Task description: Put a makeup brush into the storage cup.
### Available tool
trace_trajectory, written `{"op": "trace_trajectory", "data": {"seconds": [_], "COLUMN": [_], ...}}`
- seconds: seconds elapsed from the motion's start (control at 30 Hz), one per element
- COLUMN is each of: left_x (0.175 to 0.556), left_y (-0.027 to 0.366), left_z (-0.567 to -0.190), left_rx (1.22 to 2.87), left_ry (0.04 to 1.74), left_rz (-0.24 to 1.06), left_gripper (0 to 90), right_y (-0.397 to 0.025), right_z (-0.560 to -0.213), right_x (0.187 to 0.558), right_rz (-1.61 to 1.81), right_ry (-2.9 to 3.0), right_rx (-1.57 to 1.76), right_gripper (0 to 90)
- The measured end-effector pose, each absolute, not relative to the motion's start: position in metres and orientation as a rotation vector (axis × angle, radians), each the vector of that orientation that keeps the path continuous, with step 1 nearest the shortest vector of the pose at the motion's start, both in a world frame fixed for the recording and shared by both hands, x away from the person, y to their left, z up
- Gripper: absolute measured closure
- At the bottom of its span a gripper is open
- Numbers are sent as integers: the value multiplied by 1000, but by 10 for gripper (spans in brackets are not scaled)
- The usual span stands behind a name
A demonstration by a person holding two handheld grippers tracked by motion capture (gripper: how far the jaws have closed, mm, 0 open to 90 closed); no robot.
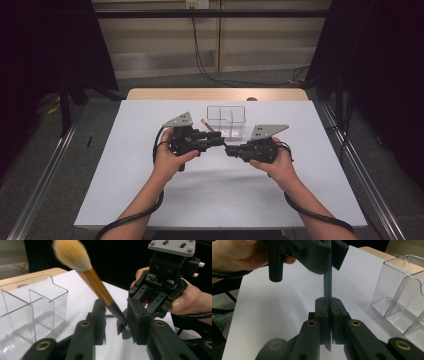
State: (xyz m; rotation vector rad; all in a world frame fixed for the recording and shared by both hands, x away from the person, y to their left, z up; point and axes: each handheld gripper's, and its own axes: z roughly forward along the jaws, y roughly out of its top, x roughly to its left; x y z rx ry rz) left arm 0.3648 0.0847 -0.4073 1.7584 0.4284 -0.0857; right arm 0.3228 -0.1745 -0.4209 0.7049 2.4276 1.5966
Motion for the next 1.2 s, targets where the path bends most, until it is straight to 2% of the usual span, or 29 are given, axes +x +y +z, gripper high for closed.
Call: {"op": "trace_trajectory", "data": {"seconds": [0.4,1.2], "left_x": [363,358], "left_y": [80,72], "left_z": [-413,-415], "left_rx": [1743,1744], "left_ry": [425,403], "left_rz": [-96,-93], "left_gripper": [775,828], "right_y": [-168,-159], "right_z": [-425,-430], "right_x": [322,323], "right_rz": [1616,1674], "right_ry": [2431,2416], "right_rx": [745,781], "right_gripper": [853,846]}}
